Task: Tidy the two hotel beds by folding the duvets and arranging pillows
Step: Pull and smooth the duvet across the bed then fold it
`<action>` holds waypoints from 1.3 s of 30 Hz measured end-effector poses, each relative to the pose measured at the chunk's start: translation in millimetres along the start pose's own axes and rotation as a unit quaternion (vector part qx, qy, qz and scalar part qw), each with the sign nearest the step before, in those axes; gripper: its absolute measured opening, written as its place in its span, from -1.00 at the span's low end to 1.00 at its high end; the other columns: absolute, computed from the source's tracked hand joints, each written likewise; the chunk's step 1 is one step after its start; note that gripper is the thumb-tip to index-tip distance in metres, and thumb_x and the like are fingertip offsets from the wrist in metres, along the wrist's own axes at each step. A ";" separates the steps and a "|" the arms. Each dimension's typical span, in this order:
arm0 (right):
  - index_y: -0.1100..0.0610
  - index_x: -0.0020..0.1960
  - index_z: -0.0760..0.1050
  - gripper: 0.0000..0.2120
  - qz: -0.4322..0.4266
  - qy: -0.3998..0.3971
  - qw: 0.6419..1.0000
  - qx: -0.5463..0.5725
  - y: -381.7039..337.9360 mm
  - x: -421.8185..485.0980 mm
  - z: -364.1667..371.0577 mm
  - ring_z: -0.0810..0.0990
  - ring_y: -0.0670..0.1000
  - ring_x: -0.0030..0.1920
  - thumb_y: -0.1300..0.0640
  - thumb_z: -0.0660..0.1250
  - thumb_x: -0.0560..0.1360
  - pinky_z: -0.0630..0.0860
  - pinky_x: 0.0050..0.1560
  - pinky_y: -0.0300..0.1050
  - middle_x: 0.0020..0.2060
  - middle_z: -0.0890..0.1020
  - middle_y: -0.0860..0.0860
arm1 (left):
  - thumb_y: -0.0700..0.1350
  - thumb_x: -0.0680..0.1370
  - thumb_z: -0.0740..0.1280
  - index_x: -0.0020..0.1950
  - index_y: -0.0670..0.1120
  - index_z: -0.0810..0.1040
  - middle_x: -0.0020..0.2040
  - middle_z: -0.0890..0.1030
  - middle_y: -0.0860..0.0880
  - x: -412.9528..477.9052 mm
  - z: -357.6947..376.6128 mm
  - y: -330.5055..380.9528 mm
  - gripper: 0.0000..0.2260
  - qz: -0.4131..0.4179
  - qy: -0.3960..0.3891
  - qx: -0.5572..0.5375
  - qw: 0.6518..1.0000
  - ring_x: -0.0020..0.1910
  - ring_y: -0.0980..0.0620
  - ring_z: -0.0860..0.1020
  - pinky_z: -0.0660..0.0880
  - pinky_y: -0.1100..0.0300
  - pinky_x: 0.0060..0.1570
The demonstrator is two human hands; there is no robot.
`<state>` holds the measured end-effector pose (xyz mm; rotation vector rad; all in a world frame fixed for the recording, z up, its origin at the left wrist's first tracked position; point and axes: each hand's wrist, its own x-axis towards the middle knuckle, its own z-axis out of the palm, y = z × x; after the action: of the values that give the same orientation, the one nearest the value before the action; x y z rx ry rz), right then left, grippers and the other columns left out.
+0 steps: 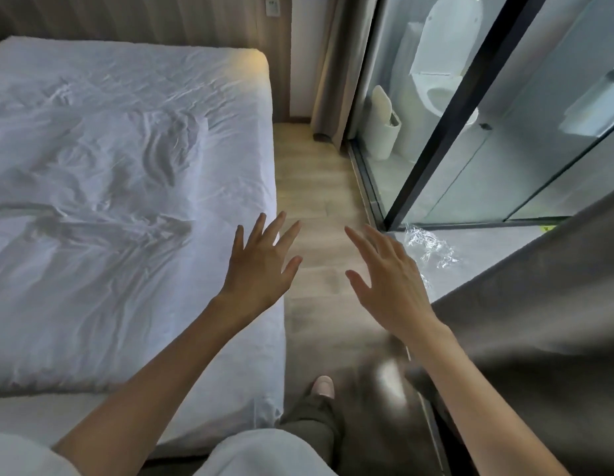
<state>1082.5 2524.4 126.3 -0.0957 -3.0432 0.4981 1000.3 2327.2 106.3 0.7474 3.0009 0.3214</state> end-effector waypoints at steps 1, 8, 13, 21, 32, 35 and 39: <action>-0.13 0.55 0.05 -0.38 -0.006 -0.006 1.000 0.006 11.1 18.8 -2.2 0.16 0.08 0.49 -0.01 0.25 0.58 0.26 0.43 0.11 0.53 0.17 -0.02 | 0.14 0.64 0.06 0.58 0.11 0.04 0.59 0.01 0.02 14.7 6.5 1.0 -0.49 -0.014 -0.002 -0.006 1.000 0.57 -0.08 -0.06 -0.07 -0.13 0.48; -0.08 0.55 0.12 -0.38 -0.084 -0.020 0.996 0.028 53.6 160.7 -12.2 0.27 0.09 0.43 0.00 0.28 0.56 0.36 0.33 0.09 0.51 0.23 -0.01 | 0.13 0.63 0.14 0.56 0.07 0.17 0.57 0.15 -0.05 112.4 15.5 -14.8 -0.50 -0.122 0.018 -0.015 0.992 0.55 -0.15 0.09 0.04 -0.19 0.46; -0.07 0.55 0.12 -0.38 -0.174 -0.057 0.982 0.054 49.2 266.7 -3.8 0.27 0.11 0.43 0.03 0.30 0.56 0.36 0.32 0.08 0.50 0.24 -0.01 | 0.11 0.61 0.18 0.55 0.06 0.19 0.56 0.17 -0.07 162.4 18.6 -48.2 -0.48 -0.251 0.037 -0.046 0.966 0.54 -0.15 0.11 0.11 -0.18 0.44; -0.08 0.56 0.09 -0.40 -0.311 -0.119 0.942 0.045 45.8 444.5 22.1 0.23 0.12 0.46 -0.01 0.25 0.59 0.28 0.38 0.10 0.53 0.17 0.00 | 0.09 0.62 0.17 0.57 0.06 0.14 0.57 0.15 -0.07 256.6 22.9 -96.1 -0.48 -0.414 0.076 -0.079 0.903 0.55 -0.14 0.09 0.17 -0.14 0.45; -0.08 0.55 0.09 -0.41 -0.474 -0.168 0.864 0.005 -10.2 670.0 39.8 0.22 0.09 0.45 -0.02 0.23 0.59 0.35 0.32 0.08 0.53 0.14 -0.04 | 0.11 0.62 0.16 0.57 0.08 0.12 0.57 0.13 -0.05 385.2 -1.5 -144.2 -0.47 -0.571 0.154 -0.074 0.803 0.55 -0.10 0.09 0.17 -0.06 0.46; -0.07 0.55 0.09 -0.41 -0.500 -0.177 0.848 -0.014 -34.9 720.1 61.5 0.22 0.10 0.45 -0.01 0.24 0.59 0.34 0.30 0.07 0.53 0.15 -0.03 | 0.14 0.61 0.16 0.58 0.09 0.07 0.58 0.10 -0.05 405.7 6.5 -178.1 -0.44 -0.599 0.142 -0.061 0.786 0.54 -0.10 0.09 0.18 -0.04 0.45; -0.06 0.55 0.12 -0.42 -0.514 -0.196 0.834 -0.033 -70.2 782.0 102.3 0.23 0.10 0.45 0.00 0.25 0.58 0.36 0.29 0.10 0.53 0.15 -0.03 | 0.14 0.60 0.20 0.58 0.08 0.07 0.58 0.09 -0.08 429.2 24.8 -232.0 -0.41 -0.627 0.125 -0.071 0.765 0.54 -0.13 0.10 0.18 -0.06 0.43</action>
<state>292.9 2480.6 87.6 1.7047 -2.8295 0.3113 516.1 2332.2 41.8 -1.3919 2.8260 0.5342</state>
